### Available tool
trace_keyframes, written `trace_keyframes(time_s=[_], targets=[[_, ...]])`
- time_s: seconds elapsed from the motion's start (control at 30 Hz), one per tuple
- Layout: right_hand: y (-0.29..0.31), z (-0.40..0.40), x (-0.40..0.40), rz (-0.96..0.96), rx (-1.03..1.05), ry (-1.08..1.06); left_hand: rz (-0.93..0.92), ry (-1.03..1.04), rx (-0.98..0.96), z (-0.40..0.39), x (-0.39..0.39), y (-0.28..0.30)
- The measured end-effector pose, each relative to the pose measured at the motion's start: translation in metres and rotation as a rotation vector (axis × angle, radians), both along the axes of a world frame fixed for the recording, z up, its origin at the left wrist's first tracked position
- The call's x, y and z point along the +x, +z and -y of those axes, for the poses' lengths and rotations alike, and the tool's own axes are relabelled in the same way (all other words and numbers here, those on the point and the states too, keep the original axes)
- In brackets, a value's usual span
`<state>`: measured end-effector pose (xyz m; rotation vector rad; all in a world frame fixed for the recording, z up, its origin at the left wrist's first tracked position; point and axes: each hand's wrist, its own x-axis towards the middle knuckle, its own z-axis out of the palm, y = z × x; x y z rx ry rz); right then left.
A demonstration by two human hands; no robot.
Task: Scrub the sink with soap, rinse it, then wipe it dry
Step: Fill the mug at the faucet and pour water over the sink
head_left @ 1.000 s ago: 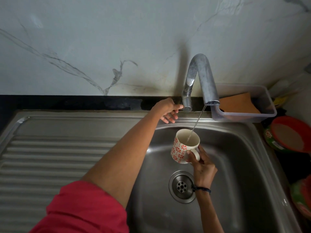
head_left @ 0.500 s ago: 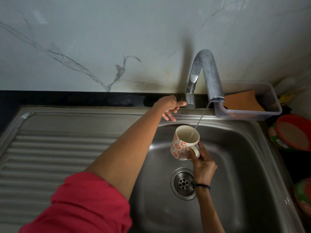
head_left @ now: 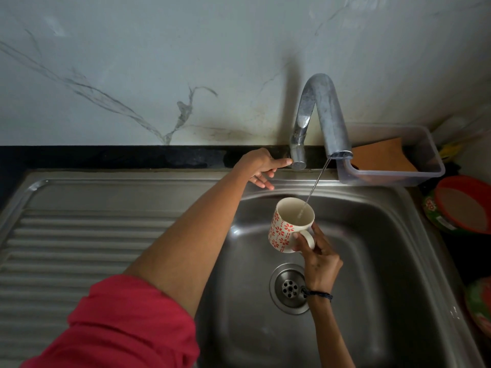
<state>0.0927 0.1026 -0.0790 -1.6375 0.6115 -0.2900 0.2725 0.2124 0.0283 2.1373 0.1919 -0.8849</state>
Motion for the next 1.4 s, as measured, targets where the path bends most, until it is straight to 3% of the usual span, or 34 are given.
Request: trace_keyframes(time_s=[0.53, 0.87, 1.4], targets=[[0.003, 0.004, 0.000, 0.014, -0.037, 0.003, 0.020, 0.043, 0.009, -0.003, 0.003, -0.008], [0.017, -0.001, -0.001, 0.024, -0.002, 0.011, 0.130, 0.070, 0.004, -0.002, -0.002, -0.012], [0.018, -0.001, -0.004, 0.066, 0.036, 0.008, 0.282, 0.105, 0.149, 0.005, -0.002, -0.006]])
